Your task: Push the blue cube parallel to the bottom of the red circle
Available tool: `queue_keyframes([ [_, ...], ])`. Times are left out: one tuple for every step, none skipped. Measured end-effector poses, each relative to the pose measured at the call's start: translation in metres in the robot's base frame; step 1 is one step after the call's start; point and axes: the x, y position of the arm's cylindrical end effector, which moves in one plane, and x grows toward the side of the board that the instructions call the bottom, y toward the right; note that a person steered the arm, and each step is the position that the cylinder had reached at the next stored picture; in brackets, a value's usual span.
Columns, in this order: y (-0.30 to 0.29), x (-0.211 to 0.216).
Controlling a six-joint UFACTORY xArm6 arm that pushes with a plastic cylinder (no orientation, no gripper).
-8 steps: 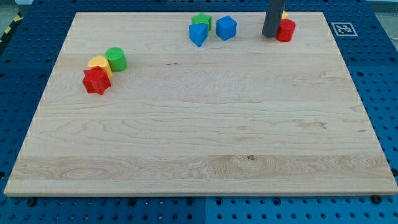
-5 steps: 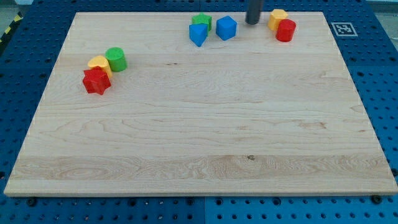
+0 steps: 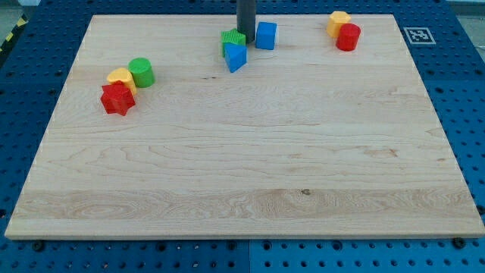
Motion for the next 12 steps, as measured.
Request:
queue_keyframes([
  [0.014, -0.005],
  [0.015, -0.005],
  [0.008, -0.009],
  [0.002, -0.022],
  [0.004, -0.023],
  [0.023, -0.023],
  [0.048, -0.019],
  [0.053, 0.007],
  [0.073, 0.018],
  [0.083, 0.018],
  [0.063, 0.013],
  [0.066, -0.025],
])
